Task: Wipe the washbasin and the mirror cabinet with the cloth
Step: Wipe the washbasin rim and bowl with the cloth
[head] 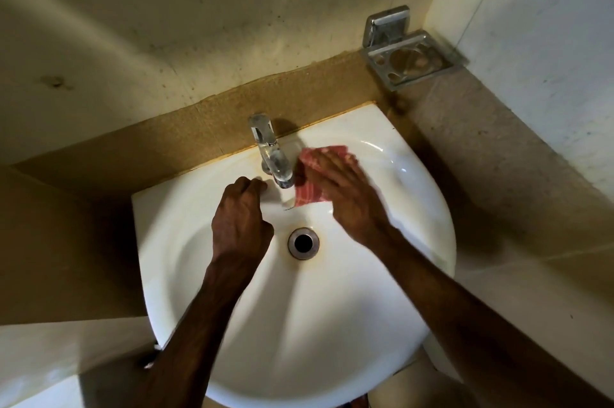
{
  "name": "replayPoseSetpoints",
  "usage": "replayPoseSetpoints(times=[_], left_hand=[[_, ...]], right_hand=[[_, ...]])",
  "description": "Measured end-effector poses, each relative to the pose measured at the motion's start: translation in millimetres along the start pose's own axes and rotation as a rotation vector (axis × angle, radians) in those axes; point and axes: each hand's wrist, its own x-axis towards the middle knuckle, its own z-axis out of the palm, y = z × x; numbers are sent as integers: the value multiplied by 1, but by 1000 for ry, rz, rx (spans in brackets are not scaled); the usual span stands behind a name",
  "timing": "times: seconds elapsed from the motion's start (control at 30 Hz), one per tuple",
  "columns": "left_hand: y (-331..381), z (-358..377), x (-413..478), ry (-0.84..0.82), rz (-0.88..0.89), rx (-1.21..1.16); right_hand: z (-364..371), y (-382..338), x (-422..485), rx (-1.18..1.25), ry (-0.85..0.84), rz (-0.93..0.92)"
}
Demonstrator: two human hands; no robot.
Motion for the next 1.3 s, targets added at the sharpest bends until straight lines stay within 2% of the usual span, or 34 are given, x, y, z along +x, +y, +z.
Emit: replayPoseSetpoints(times=[0.1,0.17,0.27,0.33,0.5,0.6,0.67,0.8,0.93,0.97,1.07,1.13,1.2,1.3], left_hand=[[3,1,-1,-6,-3,-4],[3,2,-3,-6,-2,-6],[2,4,-6,-2,-1,14],[3,5,-6,9,0,24],[3,11,-6,26,5,45],[4,11,-8,23,-1,46],[7,9,-9,8,-5,58],[9,7,-12,-22,-9,57],[10,7,-12,-38,-9,41],[9,6,-12,-39,-8,39],[6,6,-11,-37,9,41],[4,7,-11,-43,14,36],[2,7,-12,-58,10,29],[2,6,-11,-69,21,27]], right_hand=[[-19,42,1,-17,-44,36],[-25,52,-5,-34,-8,47],[-14,29,-11,-24,82,270],[0,1,-6,38,111,322],[10,-44,8,230,-36,67],[2,-26,1,173,-142,-92],[-8,0,9,165,-140,-103],[-32,43,26,94,-182,43],[-30,73,18,-78,23,77],[-30,77,23,-61,31,149],[-39,69,56,91,-114,470],[-37,60,68,111,-72,571],[-31,50,64,47,-12,620],[-14,38,38,-128,-54,526]])
